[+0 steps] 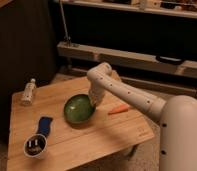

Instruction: Drag the ceramic bowl in a circle

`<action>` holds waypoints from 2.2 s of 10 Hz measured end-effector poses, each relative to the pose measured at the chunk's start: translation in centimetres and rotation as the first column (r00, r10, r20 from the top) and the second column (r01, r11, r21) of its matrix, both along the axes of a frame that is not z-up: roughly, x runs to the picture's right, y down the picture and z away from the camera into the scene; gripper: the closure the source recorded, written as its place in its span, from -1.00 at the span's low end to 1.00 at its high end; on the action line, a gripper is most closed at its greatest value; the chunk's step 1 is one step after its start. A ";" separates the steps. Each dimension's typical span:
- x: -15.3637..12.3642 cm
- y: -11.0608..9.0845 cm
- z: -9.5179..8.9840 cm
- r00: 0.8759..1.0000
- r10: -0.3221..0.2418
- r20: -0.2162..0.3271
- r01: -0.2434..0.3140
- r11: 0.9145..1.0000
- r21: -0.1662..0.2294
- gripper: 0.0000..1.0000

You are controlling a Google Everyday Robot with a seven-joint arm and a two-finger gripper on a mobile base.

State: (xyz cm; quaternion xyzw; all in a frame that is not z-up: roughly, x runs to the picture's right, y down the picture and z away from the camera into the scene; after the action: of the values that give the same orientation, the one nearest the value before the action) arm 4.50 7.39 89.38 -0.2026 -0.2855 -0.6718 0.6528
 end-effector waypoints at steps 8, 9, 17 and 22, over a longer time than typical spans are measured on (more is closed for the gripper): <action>6.5 6.6 -6.4 0.994 0.018 0.104 -0.012 0.998 -0.059 1.00; 5.8 7.9 -7.6 0.992 0.010 0.125 -0.002 0.998 -0.064 1.00; -8.6 16.5 -15.7 0.920 -0.130 0.371 0.168 0.983 -0.073 1.00; -16.1 10.5 -8.3 0.930 -0.166 0.328 0.192 0.980 -0.049 1.00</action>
State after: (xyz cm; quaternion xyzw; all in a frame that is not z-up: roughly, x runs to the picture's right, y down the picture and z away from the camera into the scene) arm -11.59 17.86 81.12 -0.1412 -0.3954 -0.7405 0.5247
